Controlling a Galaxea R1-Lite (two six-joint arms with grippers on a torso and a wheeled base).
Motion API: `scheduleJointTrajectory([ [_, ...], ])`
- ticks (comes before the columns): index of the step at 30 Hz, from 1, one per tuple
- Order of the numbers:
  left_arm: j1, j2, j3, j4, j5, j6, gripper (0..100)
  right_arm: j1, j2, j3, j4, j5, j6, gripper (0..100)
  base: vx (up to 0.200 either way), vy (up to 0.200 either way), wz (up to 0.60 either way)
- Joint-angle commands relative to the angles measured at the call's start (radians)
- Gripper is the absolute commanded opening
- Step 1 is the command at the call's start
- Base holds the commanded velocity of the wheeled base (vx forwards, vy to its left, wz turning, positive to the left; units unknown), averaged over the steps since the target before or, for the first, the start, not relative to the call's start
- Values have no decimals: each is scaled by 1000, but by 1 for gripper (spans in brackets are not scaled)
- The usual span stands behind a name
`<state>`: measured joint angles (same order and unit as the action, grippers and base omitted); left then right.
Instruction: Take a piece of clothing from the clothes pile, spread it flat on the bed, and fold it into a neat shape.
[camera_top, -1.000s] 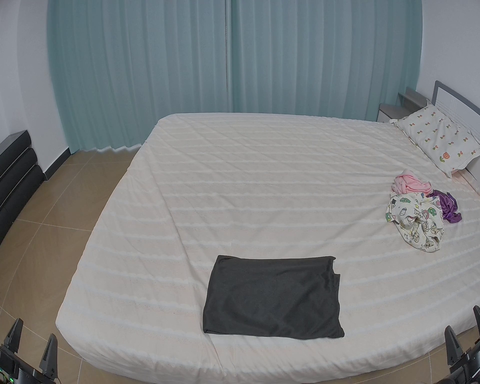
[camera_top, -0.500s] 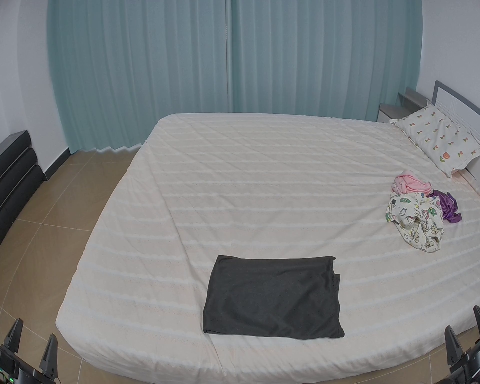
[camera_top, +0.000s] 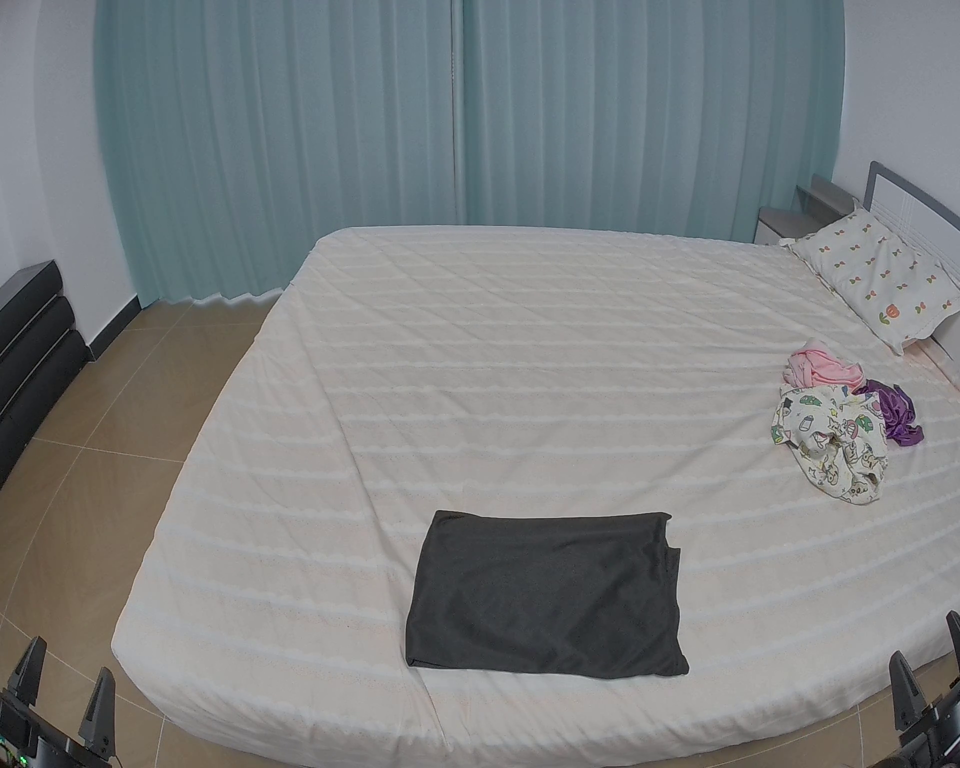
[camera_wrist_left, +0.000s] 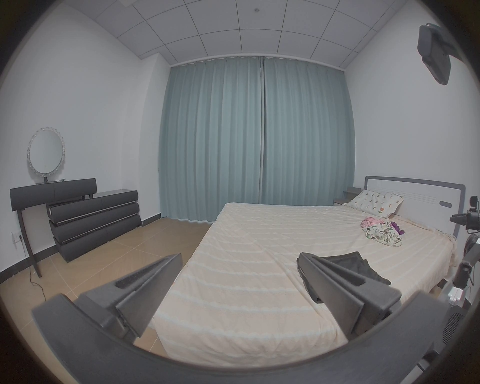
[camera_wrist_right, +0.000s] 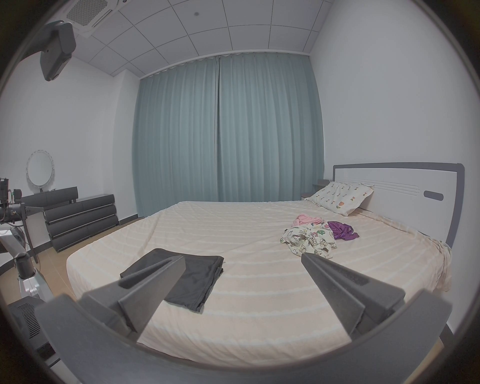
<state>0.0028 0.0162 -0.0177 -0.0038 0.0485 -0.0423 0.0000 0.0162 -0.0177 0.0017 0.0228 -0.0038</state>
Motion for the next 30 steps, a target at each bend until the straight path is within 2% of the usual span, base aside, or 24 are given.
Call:
scheduleJointTrajectory([
  [1, 0, -10, 16, -1, 1, -1, 100, 0, -15, 18, 0, -1, -2, 100, 0, 0, 0],
  [30, 0, -10, 16, -1, 1, -1, 100, 0, -15, 18, 0, -1, -1, 100, 0, 0, 0],
])
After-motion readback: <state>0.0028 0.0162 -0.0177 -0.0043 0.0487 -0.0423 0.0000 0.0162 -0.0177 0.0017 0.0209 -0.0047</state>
